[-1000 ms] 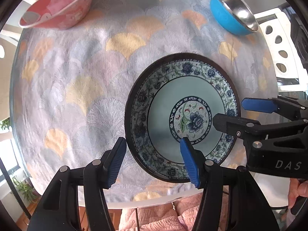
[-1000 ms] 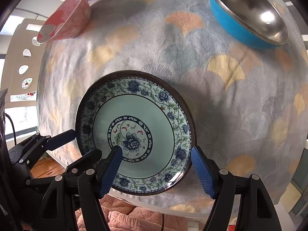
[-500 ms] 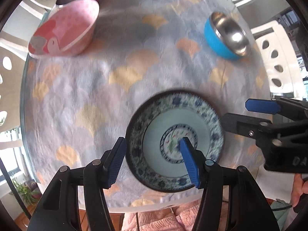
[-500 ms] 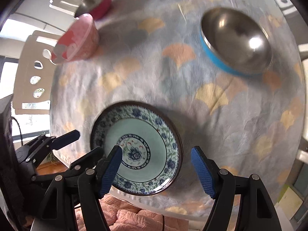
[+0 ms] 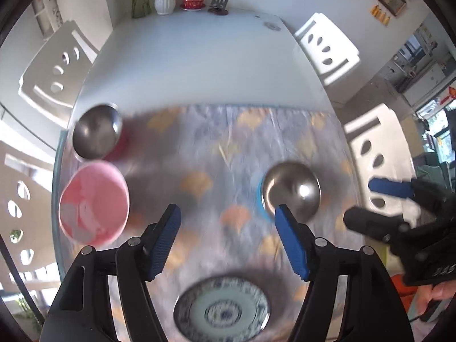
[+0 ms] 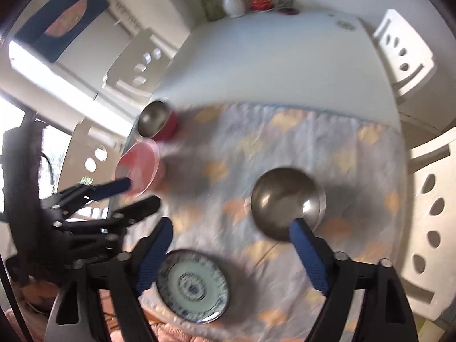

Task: Organize plates and bowls
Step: 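Move both tools from the plates to the blue steel bowl, then close both tools on the rim of the blue steel bowl, then lift the blue steel bowl off the cloth with both tools, then carry the blue steel bowl with both tools over the pink bowl and lower, then lower the blue steel bowl into the pink bowl with both tools, then open both tools and release the blue steel bowl, then move both tools to the red steel bowl and close on its rim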

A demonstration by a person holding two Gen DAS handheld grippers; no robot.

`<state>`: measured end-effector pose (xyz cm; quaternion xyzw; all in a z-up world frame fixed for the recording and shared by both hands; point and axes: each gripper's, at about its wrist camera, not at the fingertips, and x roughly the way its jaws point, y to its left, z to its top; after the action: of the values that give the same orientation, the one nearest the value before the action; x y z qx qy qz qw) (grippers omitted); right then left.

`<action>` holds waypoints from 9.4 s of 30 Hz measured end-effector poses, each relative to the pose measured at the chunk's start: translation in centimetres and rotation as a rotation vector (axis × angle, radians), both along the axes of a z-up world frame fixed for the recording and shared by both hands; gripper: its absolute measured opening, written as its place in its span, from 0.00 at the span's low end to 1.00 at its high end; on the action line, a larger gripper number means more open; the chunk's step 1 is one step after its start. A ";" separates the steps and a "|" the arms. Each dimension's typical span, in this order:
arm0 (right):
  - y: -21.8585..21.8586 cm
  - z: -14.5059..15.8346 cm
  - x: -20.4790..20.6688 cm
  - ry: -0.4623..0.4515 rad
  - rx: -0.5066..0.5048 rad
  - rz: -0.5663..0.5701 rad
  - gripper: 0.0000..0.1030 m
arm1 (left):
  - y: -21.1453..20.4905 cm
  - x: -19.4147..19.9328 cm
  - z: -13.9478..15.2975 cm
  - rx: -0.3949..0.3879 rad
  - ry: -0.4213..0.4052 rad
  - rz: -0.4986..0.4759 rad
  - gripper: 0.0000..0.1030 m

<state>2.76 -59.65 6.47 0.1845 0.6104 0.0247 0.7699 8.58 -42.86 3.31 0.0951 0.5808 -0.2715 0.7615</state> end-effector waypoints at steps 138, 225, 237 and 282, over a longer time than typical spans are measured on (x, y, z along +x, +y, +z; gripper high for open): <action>29.4 -9.8 19.0 0.106 0.036 0.225 0.27 | 19.7 10.0 -6.8 -0.019 0.131 0.339 0.20; 29.3 -15.6 21.0 0.260 0.058 0.243 0.27 | 20.0 10.0 -13.8 -0.009 0.282 0.346 0.25; 28.4 -14.4 20.9 0.229 0.069 0.234 0.27 | 19.7 10.1 -12.0 -0.048 0.263 0.333 0.30; 23.5 -23.9 32.3 0.164 0.064 -0.097 0.72 | 15.4 24.6 -19.4 -0.018 0.260 0.264 0.37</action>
<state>35.05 -36.11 -17.46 0.2399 0.6606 -0.0083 0.7113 33.16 -27.46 -16.11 -0.0246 0.6794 -0.1841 0.7099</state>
